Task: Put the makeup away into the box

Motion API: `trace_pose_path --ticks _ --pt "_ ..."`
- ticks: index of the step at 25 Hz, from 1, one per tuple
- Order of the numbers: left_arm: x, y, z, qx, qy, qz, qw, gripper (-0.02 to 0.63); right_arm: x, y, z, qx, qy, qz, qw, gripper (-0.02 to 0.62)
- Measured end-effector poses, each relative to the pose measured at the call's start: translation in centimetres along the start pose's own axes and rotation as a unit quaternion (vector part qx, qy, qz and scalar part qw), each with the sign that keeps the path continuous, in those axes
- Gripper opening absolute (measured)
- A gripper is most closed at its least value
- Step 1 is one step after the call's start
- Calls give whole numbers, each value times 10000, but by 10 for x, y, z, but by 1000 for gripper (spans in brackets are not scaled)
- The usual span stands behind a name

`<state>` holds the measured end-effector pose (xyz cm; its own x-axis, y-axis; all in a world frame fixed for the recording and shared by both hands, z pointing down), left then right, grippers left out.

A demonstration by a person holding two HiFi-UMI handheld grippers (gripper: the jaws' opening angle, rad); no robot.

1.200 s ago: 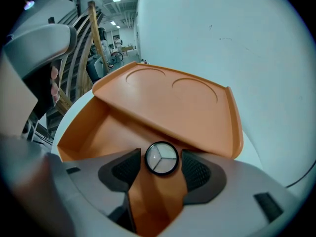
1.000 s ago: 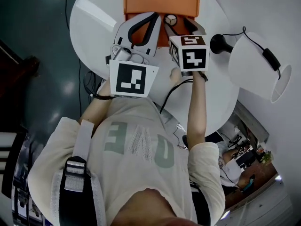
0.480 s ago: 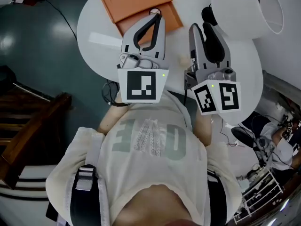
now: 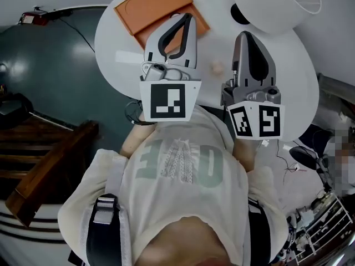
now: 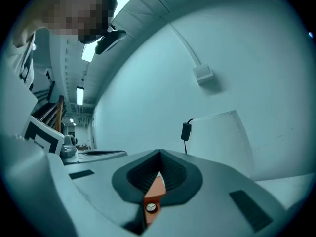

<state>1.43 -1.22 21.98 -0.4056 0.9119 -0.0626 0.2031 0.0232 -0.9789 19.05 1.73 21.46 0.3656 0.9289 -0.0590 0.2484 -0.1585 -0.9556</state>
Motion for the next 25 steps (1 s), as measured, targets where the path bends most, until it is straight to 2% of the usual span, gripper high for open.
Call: trace_pose_path --ticks 3,5,6,8,9,10,11,13,15,17,19,20,22,23,25 --pt "5 -4 6 109 168 39 9998 8 -9 0 9 479 479 259 9974 5" --pt "9 -10 18 108 330 94 9994 8 -24 -6 20 1047 1071 649 9866 5" --pt "12 -14 25 120 449 138 9988 8 -33 -12 25 1372 1384 906 9766 5" --pt "20 -23 39 197 750 269 9966 8 -51 -27 37 2050 2023 1548 9450 8" --pt "25 -27 46 232 908 342 9950 8 -58 -37 43 2324 2315 1932 9247 23" --pt "30 -32 51 256 1065 405 9932 8 -64 -48 49 2544 2594 2325 9022 70" --pt "35 -35 56 266 1214 458 9912 8 -70 -60 56 2771 2869 2684 8768 116" --pt "44 -43 66 239 1432 573 9877 8 -77 -84 70 3351 3348 3210 8201 132" --pt "53 -52 73 249 1543 694 9853 8 -80 -111 79 3943 3717 3616 7587 143" --pt "61 -61 74 357 1665 806 9821 8 -79 -139 81 4456 4030 4033 6902 147" --pt "69 -68 75 468 1794 935 9782 8 -78 -166 79 4890 4216 4403 6239 157" --pt "73 -72 76 511 1839 993 9766 8 -79 -179 78 5074 4258 4548 5953 160" --pt "79 -79 79 571 1895 1086 9742 8 -81 -201 77 5342 4306 4775 5489 160" --pt "81 -81 81 588 1916 1121 9733 8 -81 -210 76 5420 4327 4862 5316 160" --pt "85 -86 84 627 1968 1166 9715 8 -83 -225 76 5542 4356 4960 5070 160"
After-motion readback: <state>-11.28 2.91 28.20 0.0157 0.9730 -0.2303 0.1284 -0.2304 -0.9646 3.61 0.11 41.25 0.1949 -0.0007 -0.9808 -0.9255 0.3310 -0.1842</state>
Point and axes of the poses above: the fingertips, and each gripper's own axes: x backward along the fingers, z to its left, y out of its top, the point moved 10 cm from there along x, backward along the fingers, and after that the axes turned 8 degrees about -x, right-handed, at the moved point
